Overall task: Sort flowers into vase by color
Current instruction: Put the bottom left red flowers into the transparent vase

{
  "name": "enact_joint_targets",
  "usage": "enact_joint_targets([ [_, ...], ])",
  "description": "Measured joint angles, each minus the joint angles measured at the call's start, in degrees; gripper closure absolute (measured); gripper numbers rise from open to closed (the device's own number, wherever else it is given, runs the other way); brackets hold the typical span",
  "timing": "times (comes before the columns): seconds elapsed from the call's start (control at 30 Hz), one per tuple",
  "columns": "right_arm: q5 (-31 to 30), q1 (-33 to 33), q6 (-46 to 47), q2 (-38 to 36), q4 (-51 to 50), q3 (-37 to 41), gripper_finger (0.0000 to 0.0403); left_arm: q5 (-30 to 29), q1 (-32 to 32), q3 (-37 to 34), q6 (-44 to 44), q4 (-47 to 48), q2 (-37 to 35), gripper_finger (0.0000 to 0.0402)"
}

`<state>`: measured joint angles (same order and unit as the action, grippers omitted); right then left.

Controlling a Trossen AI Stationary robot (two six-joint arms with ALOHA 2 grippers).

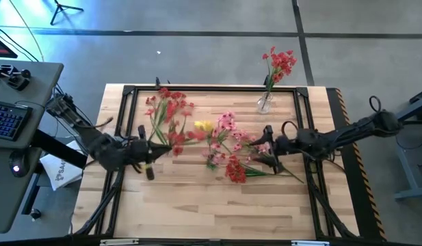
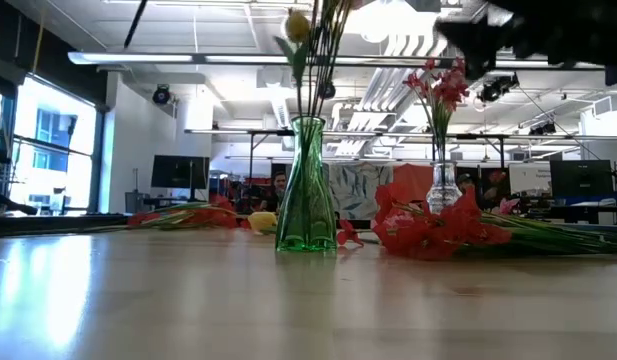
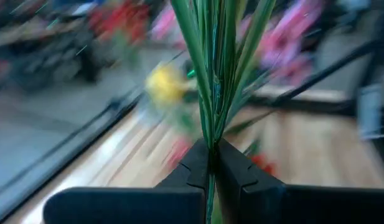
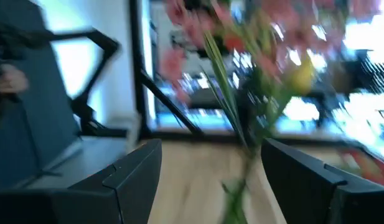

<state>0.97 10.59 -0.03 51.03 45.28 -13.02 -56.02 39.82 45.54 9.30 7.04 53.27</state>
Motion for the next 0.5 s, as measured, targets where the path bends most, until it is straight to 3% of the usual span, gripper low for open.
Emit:
enact_joint_targets([
  [0.27,1.5,5.57,-8.09,0.44,-3.19,-7.5,0.0133,26.32,-1.23,0.0,-37.1,-36.21,4.21,0.0401],
  [0.37,1.35,6.58,-11.04,1.25,-7.1,-12.7,0.0133,33.33,-3.42,0.0,-42.58,-44.33,6.1,0.0401],
  [0.5,-2.05,6.26,-12.22,3.09,-14.99,-19.63,0.0133,34.68,-7.79,0.0,-42.65,-47.0,7.09,0.0401],
])
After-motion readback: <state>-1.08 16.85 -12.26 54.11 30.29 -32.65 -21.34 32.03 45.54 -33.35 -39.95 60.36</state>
